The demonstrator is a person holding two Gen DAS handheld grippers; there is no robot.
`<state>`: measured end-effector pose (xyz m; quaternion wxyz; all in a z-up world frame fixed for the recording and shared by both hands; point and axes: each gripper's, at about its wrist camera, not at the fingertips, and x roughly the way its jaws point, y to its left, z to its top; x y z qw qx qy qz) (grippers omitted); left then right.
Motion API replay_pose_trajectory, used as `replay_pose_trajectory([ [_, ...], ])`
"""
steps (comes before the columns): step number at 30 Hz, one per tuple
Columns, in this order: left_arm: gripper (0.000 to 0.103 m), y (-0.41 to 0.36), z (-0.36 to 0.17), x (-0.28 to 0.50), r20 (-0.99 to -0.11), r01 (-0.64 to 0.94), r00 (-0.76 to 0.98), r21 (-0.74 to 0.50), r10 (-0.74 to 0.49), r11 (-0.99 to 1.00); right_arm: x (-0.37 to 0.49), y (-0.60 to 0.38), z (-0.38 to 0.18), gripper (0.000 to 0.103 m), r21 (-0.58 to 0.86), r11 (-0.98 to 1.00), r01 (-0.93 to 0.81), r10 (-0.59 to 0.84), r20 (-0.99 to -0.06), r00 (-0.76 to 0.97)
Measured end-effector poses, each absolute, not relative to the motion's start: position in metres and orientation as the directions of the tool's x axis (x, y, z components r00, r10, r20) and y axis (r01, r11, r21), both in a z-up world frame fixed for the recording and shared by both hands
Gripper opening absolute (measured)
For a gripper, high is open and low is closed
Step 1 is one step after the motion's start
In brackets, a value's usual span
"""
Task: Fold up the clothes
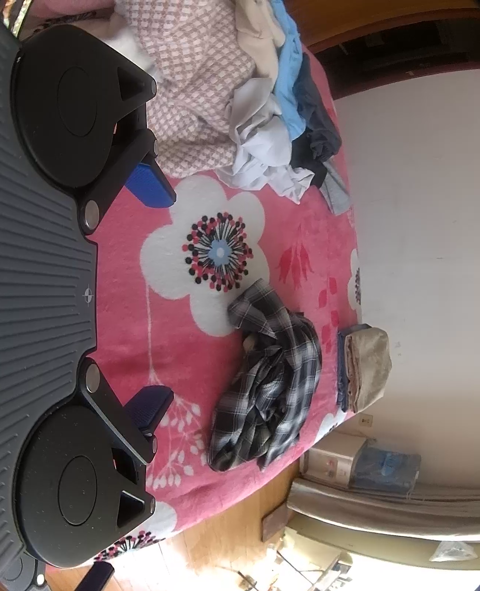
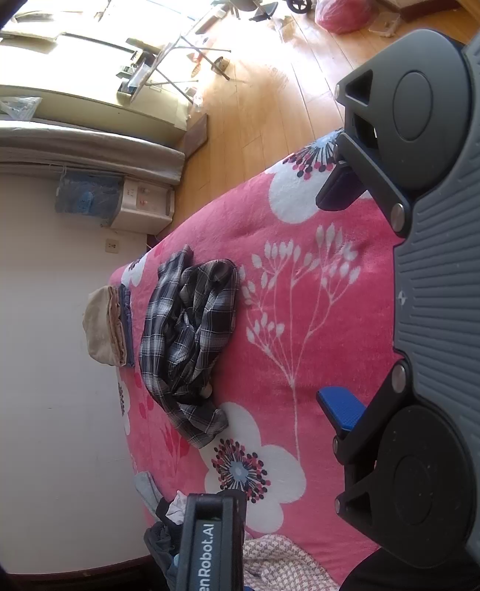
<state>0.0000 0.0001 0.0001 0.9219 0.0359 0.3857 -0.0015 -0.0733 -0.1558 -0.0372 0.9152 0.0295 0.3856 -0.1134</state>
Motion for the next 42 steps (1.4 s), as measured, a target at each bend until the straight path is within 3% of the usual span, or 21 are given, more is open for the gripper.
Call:
replay_pose_trajectory([
  [42, 0.103, -0.001, 0.012, -0.016, -0.657, 0.02, 0.753, 0.084, 0.04, 0.996, -0.094, -0.16, -0.022, 0.103, -0.028, 0.967, 0.255, -0.204, -0.684, 0.7],
])
